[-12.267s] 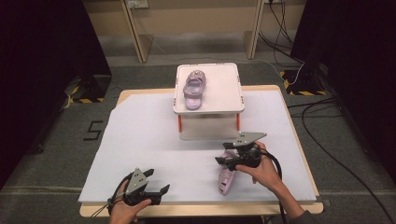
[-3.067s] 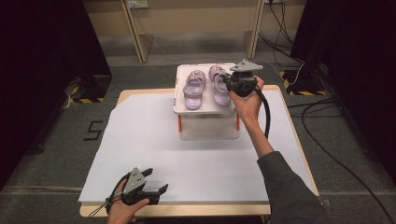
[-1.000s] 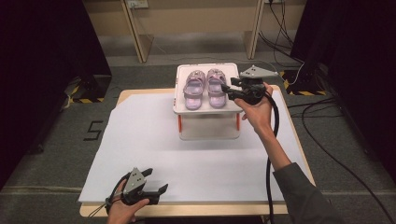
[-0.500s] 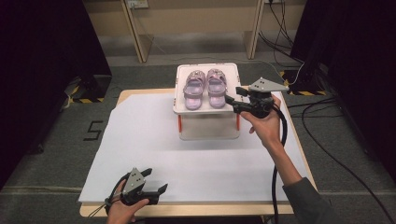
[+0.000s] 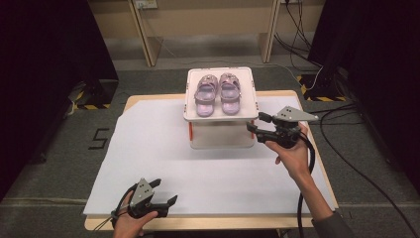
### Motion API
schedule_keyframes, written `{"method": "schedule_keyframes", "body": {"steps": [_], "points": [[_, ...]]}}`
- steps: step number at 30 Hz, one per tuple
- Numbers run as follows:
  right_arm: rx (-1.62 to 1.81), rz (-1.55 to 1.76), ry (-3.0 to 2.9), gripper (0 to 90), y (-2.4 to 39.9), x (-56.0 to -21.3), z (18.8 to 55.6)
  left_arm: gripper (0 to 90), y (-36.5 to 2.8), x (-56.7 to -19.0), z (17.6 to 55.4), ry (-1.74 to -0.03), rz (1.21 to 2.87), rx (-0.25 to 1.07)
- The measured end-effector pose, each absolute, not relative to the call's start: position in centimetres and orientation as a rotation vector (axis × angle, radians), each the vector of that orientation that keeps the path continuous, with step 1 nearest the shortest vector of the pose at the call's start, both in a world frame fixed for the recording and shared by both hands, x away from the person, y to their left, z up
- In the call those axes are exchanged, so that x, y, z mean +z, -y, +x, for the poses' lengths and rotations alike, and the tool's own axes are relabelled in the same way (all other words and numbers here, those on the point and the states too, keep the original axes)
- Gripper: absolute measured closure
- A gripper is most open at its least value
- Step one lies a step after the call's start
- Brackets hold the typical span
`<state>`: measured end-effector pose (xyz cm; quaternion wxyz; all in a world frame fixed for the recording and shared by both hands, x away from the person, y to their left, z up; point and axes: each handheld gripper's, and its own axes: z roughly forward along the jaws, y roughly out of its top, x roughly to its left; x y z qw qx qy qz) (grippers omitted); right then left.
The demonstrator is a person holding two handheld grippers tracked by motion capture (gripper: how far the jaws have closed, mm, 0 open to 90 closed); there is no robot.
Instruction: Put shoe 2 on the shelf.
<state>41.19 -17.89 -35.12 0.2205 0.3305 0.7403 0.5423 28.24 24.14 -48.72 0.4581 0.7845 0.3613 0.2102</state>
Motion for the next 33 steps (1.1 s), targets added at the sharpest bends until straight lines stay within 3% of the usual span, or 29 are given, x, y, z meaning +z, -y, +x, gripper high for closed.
{"method": "schedule_keyframes", "body": {"steps": [33], "points": [[1.502,1.01,-2.292,31.0,18.5,-45.5,35.4,16.8,-24.2,-48.8,28.3,-0.892,1.944,0.516]]}}
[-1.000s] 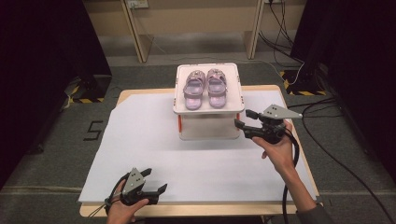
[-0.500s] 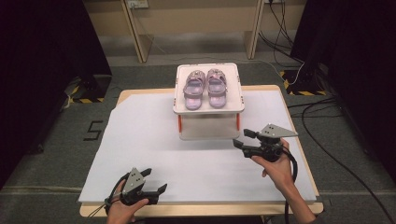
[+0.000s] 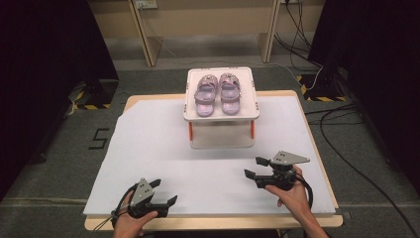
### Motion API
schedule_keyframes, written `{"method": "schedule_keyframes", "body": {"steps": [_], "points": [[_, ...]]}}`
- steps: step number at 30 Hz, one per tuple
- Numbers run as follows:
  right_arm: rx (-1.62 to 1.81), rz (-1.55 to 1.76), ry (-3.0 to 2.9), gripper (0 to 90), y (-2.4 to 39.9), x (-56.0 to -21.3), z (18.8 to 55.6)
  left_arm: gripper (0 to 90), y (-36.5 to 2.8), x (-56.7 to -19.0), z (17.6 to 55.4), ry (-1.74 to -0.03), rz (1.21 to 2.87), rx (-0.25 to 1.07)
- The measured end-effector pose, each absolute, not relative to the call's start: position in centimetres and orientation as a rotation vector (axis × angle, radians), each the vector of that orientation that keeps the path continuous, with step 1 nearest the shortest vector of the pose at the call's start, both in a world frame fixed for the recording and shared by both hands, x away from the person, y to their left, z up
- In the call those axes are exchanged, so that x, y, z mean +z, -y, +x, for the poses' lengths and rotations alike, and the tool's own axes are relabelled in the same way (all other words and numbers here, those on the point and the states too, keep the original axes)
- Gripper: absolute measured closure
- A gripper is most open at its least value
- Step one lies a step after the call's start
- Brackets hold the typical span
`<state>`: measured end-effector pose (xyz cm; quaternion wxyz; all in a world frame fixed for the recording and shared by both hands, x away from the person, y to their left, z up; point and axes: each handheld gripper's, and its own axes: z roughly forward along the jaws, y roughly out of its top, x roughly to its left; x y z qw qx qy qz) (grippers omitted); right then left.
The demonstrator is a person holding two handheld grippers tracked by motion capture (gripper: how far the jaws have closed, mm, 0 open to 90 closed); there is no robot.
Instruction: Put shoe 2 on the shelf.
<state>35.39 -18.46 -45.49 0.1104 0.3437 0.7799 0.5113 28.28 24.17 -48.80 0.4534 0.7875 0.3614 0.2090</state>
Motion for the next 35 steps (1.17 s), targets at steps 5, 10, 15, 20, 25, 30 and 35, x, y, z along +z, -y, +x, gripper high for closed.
{"method": "schedule_keyframes", "body": {"steps": [5,10,15,20,25,30,35], "points": [[1.465,1.032,-2.344,28.9,18.7,-46.8,34.7,16.8,-24.2,-48.8,28.3,-0.89,1.944,0.516],[1.425,1.052,-2.403,27.6,18.5,-47.8,33.8,16.8,-24.1,-48.8,28.2,-0.89,1.944,0.514],[1.401,1.059,-2.418,26.8,18.5,-47.9,33.1,16.8,-24.1,-48.8,28.3,-0.889,1.946,0.516],[1.326,1.062,-2.451,25.0,18.6,-48.3,32.4,16.8,-24.1,-48.8,28.3,-0.889,1.948,0.516],[1.302,1.071,-2.463,24.3,18.8,-48.5,31.9,16.7,-24.1,-48.8,28.3,-0.889,1.95,0.516],[1.284,1.059,-2.47,23.9,18.9,-48.6,31.7,16.8,-24.1,-48.9,28.3,-0.888,1.953,0.514],[1.28,1.058,-2.475,23.8,18.8,-48.6,31.7,16.7,-24.1,-48.9,28.3,-0.889,1.959,0.511]]}}
